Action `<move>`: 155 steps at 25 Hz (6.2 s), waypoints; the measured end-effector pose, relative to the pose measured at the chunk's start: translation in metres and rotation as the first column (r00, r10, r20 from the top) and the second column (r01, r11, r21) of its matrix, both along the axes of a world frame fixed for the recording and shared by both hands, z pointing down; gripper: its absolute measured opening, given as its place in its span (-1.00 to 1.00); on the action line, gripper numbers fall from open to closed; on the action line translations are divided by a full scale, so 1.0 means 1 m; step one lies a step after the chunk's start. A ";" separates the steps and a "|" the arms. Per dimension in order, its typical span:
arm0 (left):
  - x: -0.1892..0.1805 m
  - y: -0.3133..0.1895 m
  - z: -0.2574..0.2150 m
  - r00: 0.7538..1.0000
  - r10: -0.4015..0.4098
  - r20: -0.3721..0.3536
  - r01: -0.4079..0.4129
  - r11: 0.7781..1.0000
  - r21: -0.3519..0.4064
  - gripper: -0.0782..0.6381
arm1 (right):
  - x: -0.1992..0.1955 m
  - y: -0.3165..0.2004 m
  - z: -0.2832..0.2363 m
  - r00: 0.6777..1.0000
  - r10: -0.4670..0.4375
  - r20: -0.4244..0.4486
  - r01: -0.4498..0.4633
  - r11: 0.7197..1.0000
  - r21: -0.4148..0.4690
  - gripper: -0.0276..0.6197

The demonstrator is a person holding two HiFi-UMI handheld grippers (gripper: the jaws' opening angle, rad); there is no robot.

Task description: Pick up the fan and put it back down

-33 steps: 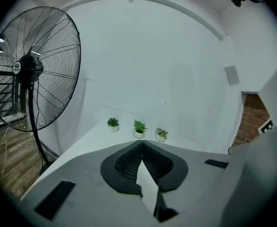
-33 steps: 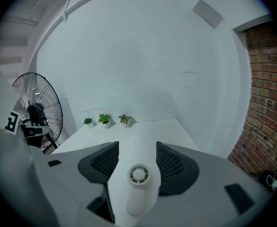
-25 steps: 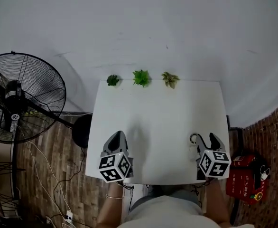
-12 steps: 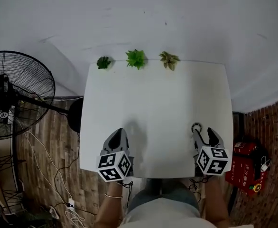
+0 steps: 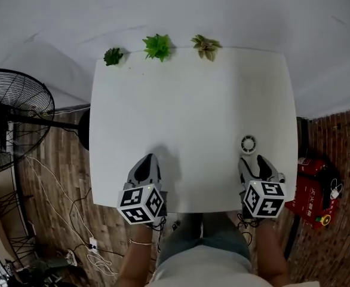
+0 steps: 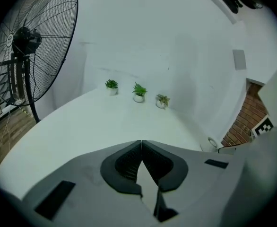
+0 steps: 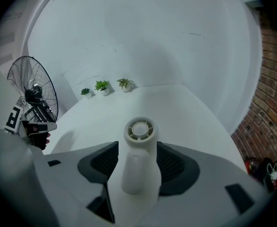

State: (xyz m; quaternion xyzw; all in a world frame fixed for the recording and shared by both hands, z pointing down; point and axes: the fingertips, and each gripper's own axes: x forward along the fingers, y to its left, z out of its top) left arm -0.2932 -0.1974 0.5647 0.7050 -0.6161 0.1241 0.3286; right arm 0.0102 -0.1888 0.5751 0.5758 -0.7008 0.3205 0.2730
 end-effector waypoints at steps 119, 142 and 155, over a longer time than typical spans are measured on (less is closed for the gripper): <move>0.020 -0.049 -0.245 0.993 0.072 0.092 -0.109 0.854 0.508 -0.75 | 0.029 -0.020 -0.297 0.980 0.196 -0.028 -0.128 0.734 0.667 -0.33; 0.060 -0.071 -0.148 0.991 0.112 0.079 -0.131 0.942 0.309 -0.75 | 0.085 -0.036 -0.203 0.972 0.223 -0.069 -0.162 0.857 0.489 -0.33; 0.083 -0.085 -0.081 0.987 0.135 0.091 -0.149 0.974 0.168 -0.75 | 0.106 -0.056 -0.124 0.978 0.201 -0.048 -0.173 0.924 0.342 -0.33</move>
